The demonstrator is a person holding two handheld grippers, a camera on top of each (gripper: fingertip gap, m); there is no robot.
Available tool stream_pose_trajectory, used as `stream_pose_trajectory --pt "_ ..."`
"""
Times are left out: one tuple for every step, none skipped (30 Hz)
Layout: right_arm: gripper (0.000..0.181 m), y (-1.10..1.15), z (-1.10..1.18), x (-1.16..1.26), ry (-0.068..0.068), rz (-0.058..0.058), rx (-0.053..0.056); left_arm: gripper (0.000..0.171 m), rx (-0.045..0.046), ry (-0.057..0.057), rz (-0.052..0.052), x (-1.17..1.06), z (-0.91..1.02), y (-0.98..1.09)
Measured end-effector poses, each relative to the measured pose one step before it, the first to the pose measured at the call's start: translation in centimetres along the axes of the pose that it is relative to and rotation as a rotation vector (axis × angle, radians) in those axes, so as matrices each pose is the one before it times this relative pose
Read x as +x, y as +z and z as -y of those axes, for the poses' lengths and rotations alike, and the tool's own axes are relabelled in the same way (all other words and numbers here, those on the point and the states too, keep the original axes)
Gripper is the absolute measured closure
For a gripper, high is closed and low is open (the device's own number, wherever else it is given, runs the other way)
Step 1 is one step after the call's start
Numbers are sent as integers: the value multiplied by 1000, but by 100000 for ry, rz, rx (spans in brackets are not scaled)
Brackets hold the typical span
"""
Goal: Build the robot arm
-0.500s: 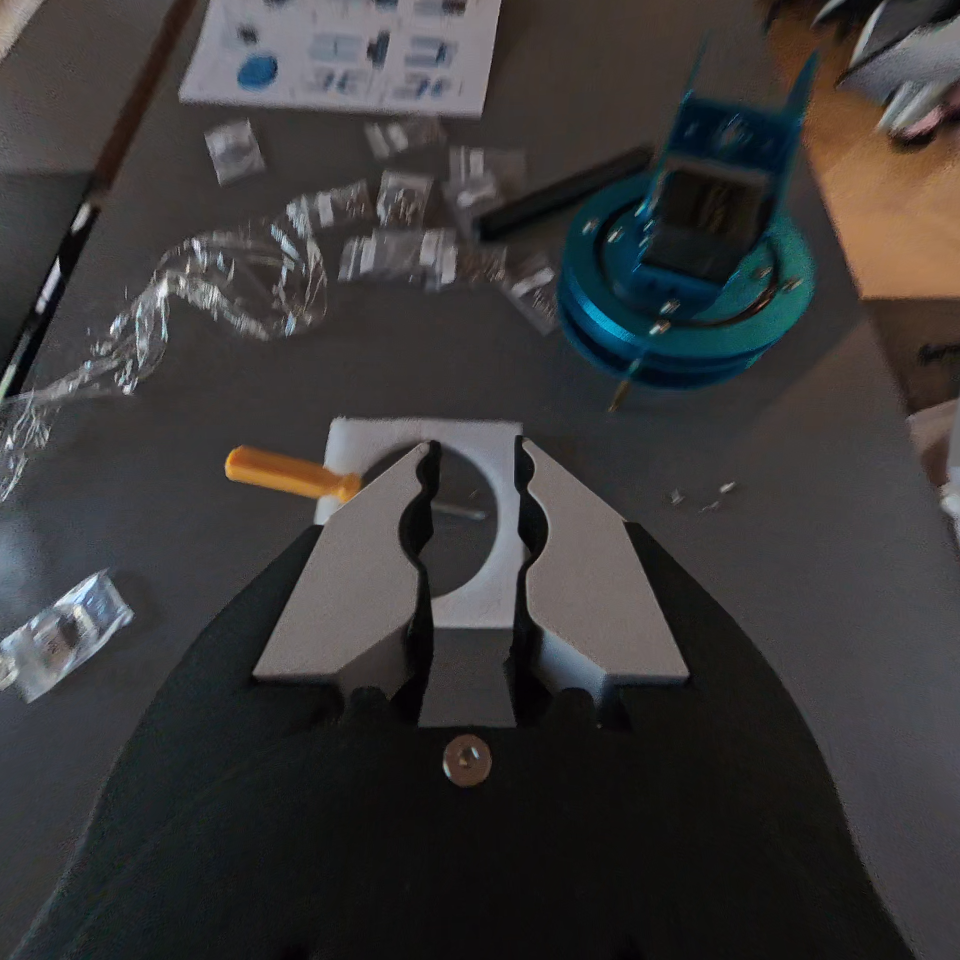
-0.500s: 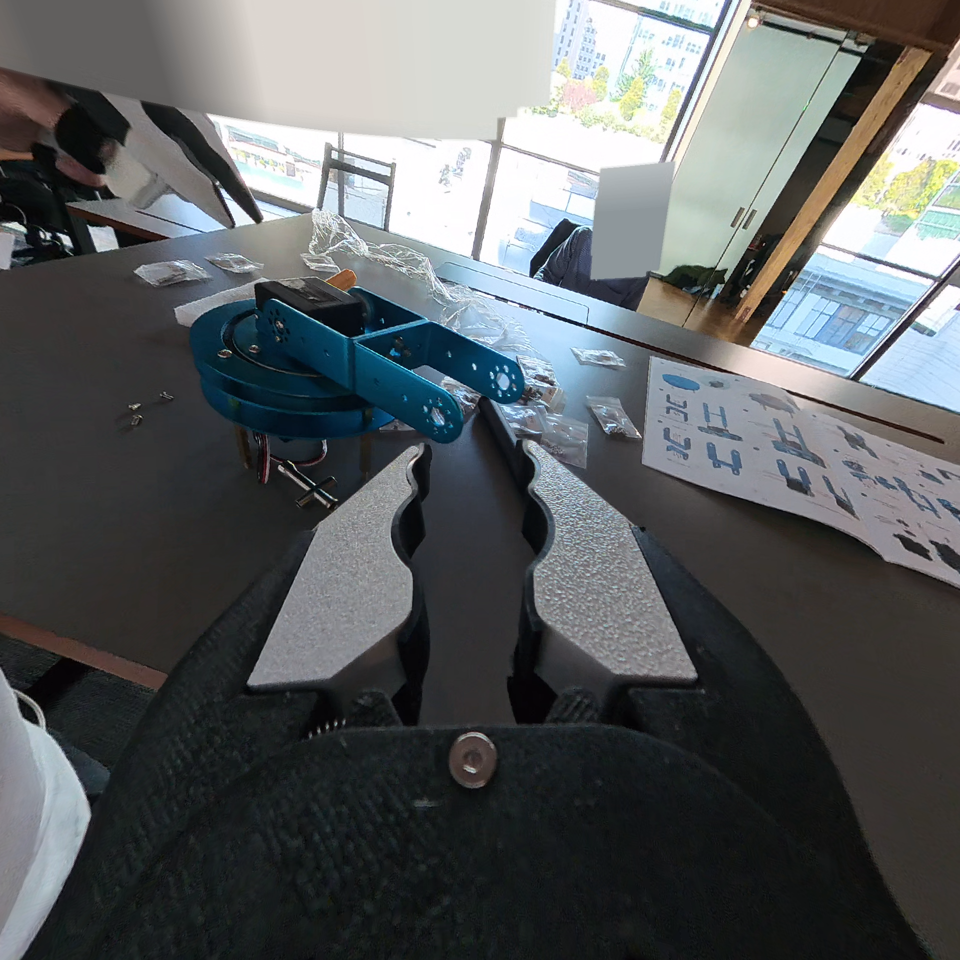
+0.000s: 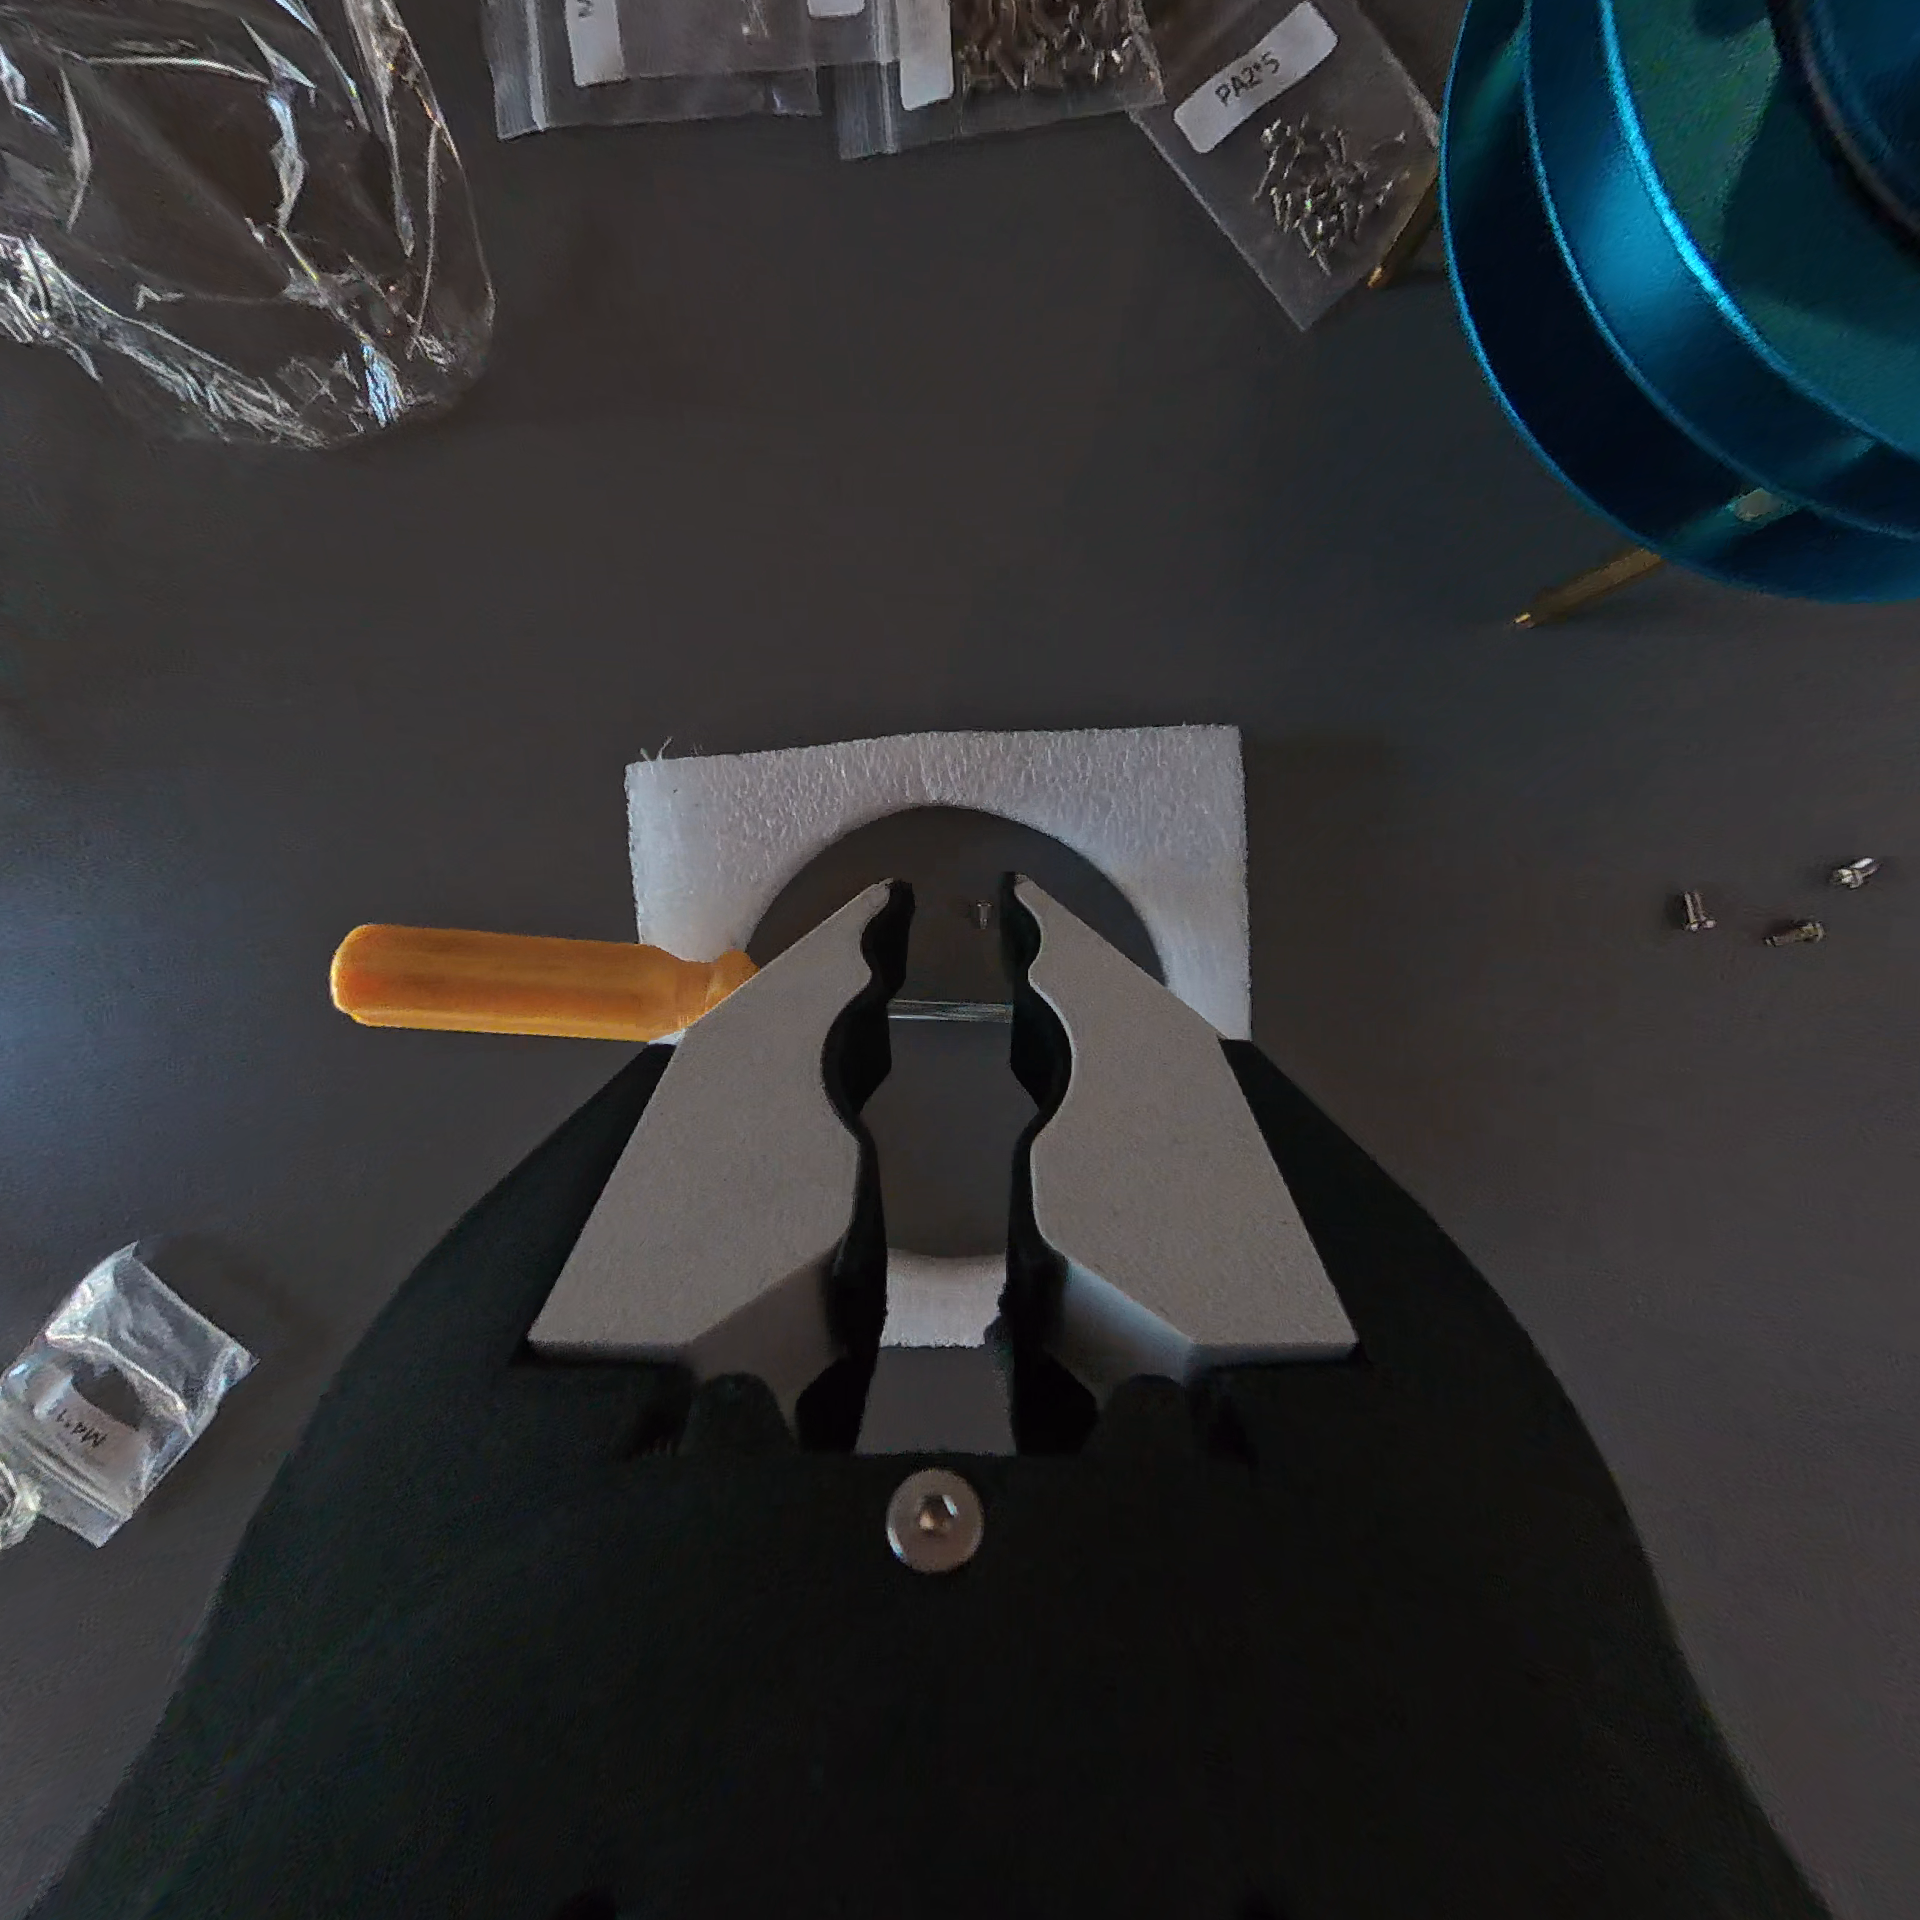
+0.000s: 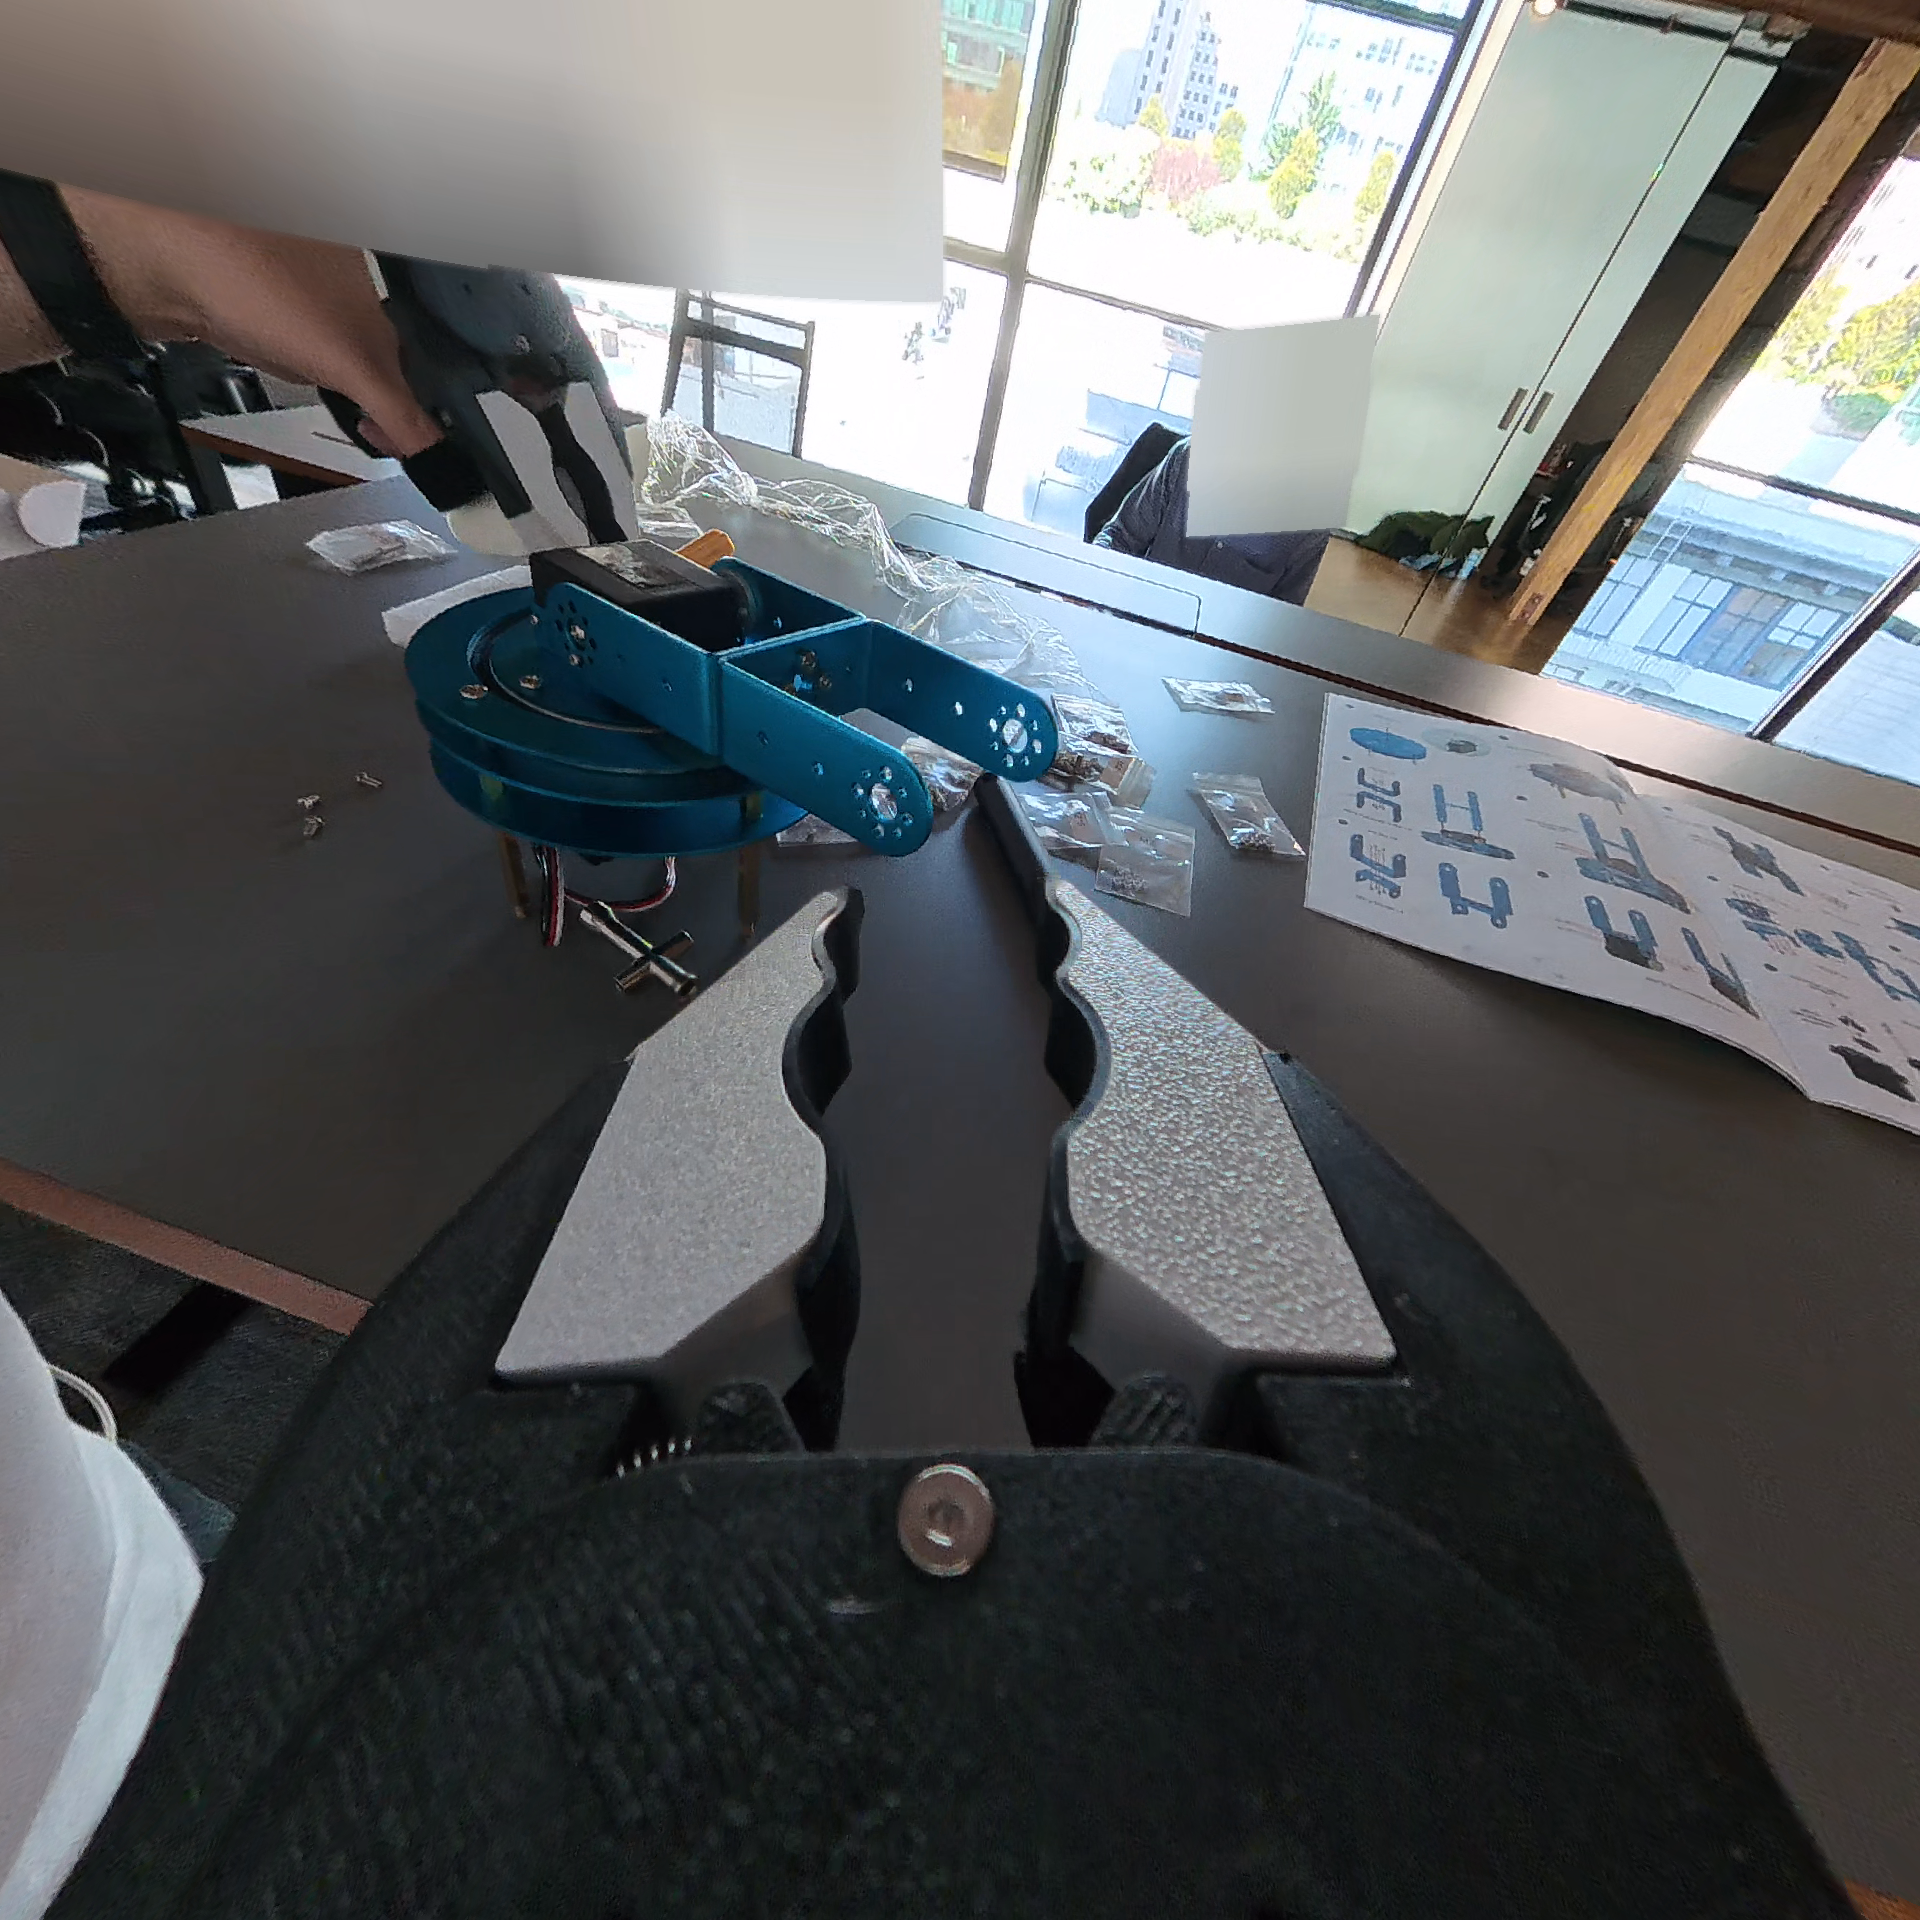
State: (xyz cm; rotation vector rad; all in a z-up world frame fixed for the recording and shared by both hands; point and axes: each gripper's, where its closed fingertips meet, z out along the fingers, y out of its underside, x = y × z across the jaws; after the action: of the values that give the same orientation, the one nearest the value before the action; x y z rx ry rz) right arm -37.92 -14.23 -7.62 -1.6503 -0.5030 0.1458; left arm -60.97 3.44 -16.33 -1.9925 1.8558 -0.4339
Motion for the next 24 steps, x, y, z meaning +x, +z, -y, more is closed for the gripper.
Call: stream_pose_trajectory --pt "149 -167 -96 4 644 -11 12 156 -1514 1570 4 -85 -173 116" --pt "149 -174 -79 10 566 -24 66 156 -1208 865 55 -141 -185 44" --pt "149 -171 -103 59 270 -99 -97 156 -393 285 -521 -43 -61 41" --pt "149 -161 -128 90 130 -213 -382 156 546 -158 -1182 -15 69 31" --pt "149 -148 -132 117 108 -272 -402 156 642 -149 -1626 261 152 73" --pt "149 -136 -106 115 184 -228 -191 156 -463 176 -814 67 -66 147" --pt "149 -105 -87 130 344 -305 19 156 -1224 494 135 -283 -281 83" --pt "149 -87 -51 110 530 -140 214 156 -1090 461 -31 46 -175 122" --pt "149 -48 -33 88 675 4 223 156 -521 124 -163 89 -84 167" --pt "149 -32 -21 71 551 37 184 157 528 -123 -53 -6 24 3" --pt "149 -24 5 64 325 30 179 157 218 -366 -380 8 -8 9" --pt "149 1 0 65 71 -57 73 157 706 -186 -532 86 72 14" --pt "149 13 -28 45 -145 -43 -120 157 746 290 -120 3 1 12" --pt "149 25 -46 40 -212 -87 -212 158 993 690 170 -77 -44 11" --pt "149 35 -50 38 -126 -39 -162 158 752 702 273 -29 20 42" --pt "149 41 -39 22 65 82 -143 159 434 331 354 46 11 -9" --pt "149 61 -47 4 181 197 -143 160 377 315 43 20 -18 -34" --pt "149 63 -34 -7 127 254 -142 163 376 593 -26 152 -1 16" --pt "149 52 -18 3 -12 78 -114 165 206 709 196 33 -78 0" --pt "149 59 -9 5 -107 45 -63 168 115 654 379 12 -67 -6" --pt "149 66 12 -7 -66 56 3 170 312 541 222 21 -38 -37" --pt "149 74 16 -17 41 169 40 170 446 427 -2 61 -23 -19" --pt "149 79 7 -27 107 239 -28 171 648 298 -141 140 -7 -3" --pt "149 72 26 -35 -11 118 8 171 527 169 -356 189 0 -11"
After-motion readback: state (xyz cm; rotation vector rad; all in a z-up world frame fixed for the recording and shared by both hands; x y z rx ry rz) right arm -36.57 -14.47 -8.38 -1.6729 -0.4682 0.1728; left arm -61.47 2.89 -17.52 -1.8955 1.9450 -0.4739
